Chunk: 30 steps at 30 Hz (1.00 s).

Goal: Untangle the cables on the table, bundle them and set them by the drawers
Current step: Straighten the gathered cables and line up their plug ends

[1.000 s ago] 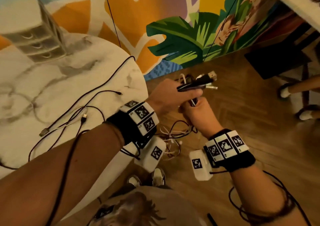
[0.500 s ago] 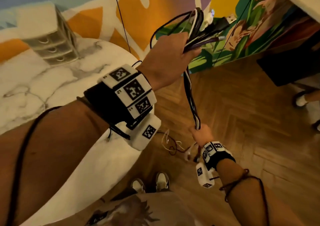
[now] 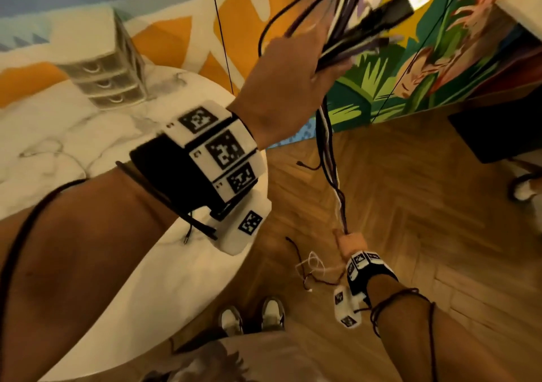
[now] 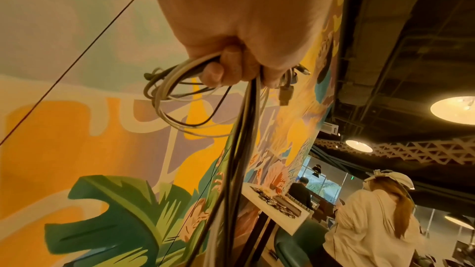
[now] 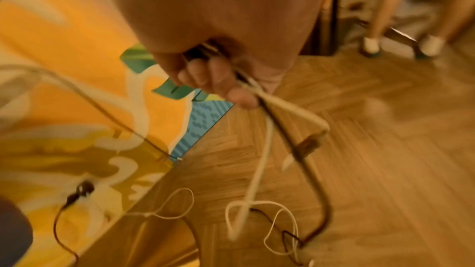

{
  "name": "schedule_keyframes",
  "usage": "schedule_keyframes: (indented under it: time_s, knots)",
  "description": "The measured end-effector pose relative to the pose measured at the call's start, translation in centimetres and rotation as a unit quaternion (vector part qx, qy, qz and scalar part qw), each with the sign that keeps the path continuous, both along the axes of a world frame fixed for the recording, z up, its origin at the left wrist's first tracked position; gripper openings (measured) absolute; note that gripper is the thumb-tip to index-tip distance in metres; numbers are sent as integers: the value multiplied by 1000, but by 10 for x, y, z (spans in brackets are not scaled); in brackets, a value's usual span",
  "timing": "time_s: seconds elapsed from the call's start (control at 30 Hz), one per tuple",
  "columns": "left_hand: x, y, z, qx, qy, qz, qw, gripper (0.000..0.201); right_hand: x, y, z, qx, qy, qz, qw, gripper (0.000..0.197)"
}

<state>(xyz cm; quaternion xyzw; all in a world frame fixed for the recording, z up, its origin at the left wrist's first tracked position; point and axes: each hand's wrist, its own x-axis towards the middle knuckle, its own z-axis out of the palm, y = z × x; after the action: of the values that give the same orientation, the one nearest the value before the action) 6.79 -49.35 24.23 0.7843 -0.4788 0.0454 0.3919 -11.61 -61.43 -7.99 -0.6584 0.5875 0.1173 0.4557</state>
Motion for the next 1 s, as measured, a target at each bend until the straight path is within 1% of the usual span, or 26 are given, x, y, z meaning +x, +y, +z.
schedule_keyframes:
  time_s: [0.07, 0.13, 0.17, 0.2, 0.23, 0.27, 0.3, 0.33, 0.37, 0.4, 0.43, 0.47, 0.5, 0.57, 0.63, 0.7, 0.77, 0.8, 0.83, 0.9, 0.97, 1.0]
  knots:
    - [-7, 1, -9, -2, 24, -5, 1000, 33, -7, -2, -4, -5, 40, 46, 998, 46]
    - [-14, 0, -23, -4, 47, -17, 999, 32, -12, -5, -10, 5, 52, 113, 992, 47]
    - [-16, 1, -30, 1, 55, -22, 998, 32, -11, -6, -8, 5, 46, 162, 986, 46]
    - [-19, 2, -37, 8, 63, -27, 998, 33, -8, -8, -8, -2, 26, 210, 977, 46]
    - [-21, 1, -45, 15, 67, -30, 997, 34, -5, -12, -12, -13, -14, 247, 969, 49]
    - [-24, 0, -55, 21, 71, -32, 997, 35, 2, -11, 4, -27, -69, 260, 963, 57]
    - [-27, -2, -65, 32, 76, -32, 996, 35, 9, -3, 39, -33, -120, 256, 959, 70]
    - [-31, -4, -74, 48, 85, -29, 995, 35, 15, 1, 63, -35, -183, 246, 951, 79]
    - [-35, -4, -82, 69, 98, -28, 992, 34, 22, 5, 89, -30, -248, 243, 937, 76]
    - [-38, -4, -89, 90, 112, -30, 989, 34, 29, 9, 114, -21, -302, 253, 919, 70]
    - [-40, -4, -96, 110, 124, -36, 986, 33, 34, 12, 138, -5, -339, 269, 902, 65]
    - [-42, -3, -103, 129, 131, -39, 982, 32, 39, 16, 156, 19, -362, 275, 891, 59]
    - [-43, -2, -107, 146, 136, -40, 979, 31, 44, 22, 174, 44, -381, 278, 881, 49]
    - [-45, -1, -113, 169, 139, -37, 975, 31, 52, 30, 186, 45, -392, 277, 876, 30]
    - [-43, 2, -113, 162, 139, -29, 977, 29, 57, 40, 188, 30, -386, 263, 884, 26]
    - [-34, 11, -107, 128, 156, -9, 979, 25, 57, 40, 173, 7, -373, 196, 907, 27]
    - [-20, 24, -98, 86, 184, 29, 979, 25, 50, 30, 141, -44, -308, 97, 945, 36]
    - [-13, 30, -93, 66, 194, 48, 978, 24, 41, 21, 119, -70, -261, 59, 961, 40]
    - [-7, 35, -86, 48, 204, 66, 976, 23, 32, 13, 100, -84, -211, 45, 973, 42]
    - [-1, 40, -76, 24, 245, 77, 966, 19, 9, -3, 54, -76, -84, 65, 991, 36]
    - [-4, 40, -66, -6, 298, 59, 953, 26, -13, -9, 27, -24, 15, 112, 993, 33]
    - [-8, 37, -65, -26, 334, 40, 941, 29, -21, -10, 19, -4, 44, 146, 988, 32]
